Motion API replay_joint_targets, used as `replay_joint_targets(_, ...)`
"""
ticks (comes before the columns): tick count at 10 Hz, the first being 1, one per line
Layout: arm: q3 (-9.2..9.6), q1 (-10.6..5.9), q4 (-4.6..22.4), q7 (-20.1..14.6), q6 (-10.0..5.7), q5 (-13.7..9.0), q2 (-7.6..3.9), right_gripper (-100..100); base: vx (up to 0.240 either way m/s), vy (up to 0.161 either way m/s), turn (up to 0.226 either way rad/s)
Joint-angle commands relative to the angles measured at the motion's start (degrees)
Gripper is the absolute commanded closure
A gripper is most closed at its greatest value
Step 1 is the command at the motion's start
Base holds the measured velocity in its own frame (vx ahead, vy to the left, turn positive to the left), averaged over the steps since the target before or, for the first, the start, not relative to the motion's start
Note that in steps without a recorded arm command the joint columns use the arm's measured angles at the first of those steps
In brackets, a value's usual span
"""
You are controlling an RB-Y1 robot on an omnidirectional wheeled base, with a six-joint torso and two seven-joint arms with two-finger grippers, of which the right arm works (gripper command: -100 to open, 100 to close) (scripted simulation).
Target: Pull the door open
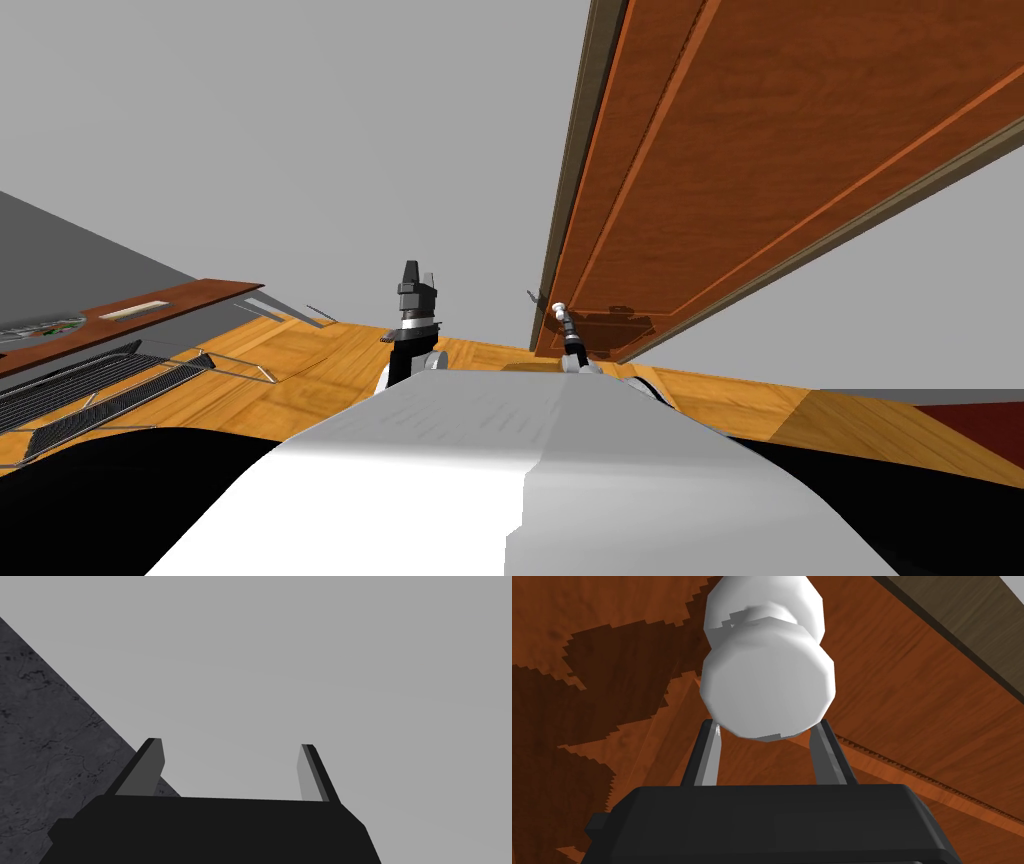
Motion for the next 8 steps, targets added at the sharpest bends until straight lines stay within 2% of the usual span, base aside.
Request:
replay_joint_targets(1, 1.05, 2.86, -2.9, 0.8, 2.86, 0.6, 1.83, 100, -0.001, -0.01, 0.011)
replay_joint_targets(2, 1.05, 3.32, -6.0, 0.8, 3.0, 0.6, 1.83, 100, 0.001, 0.009, -0.012)
replay_joint_targets(4, 1.05, 3.32, -6.7, 0.8, 3.0, 0.6, 1.83, 100, 0.0, 0.005, -0.009)
replay_joint_targets(5, 0.04, 5.55, -10.2, -0.8, 4.31, -0.2, -0.07, 100, -0.022, -0.018, 0.01)
replay_joint_targets(8, 0.17, 5.76, -10.5, -4.9, 4.38, -0.8, -0.16, 100, -0.023, -0.005, 0.044)
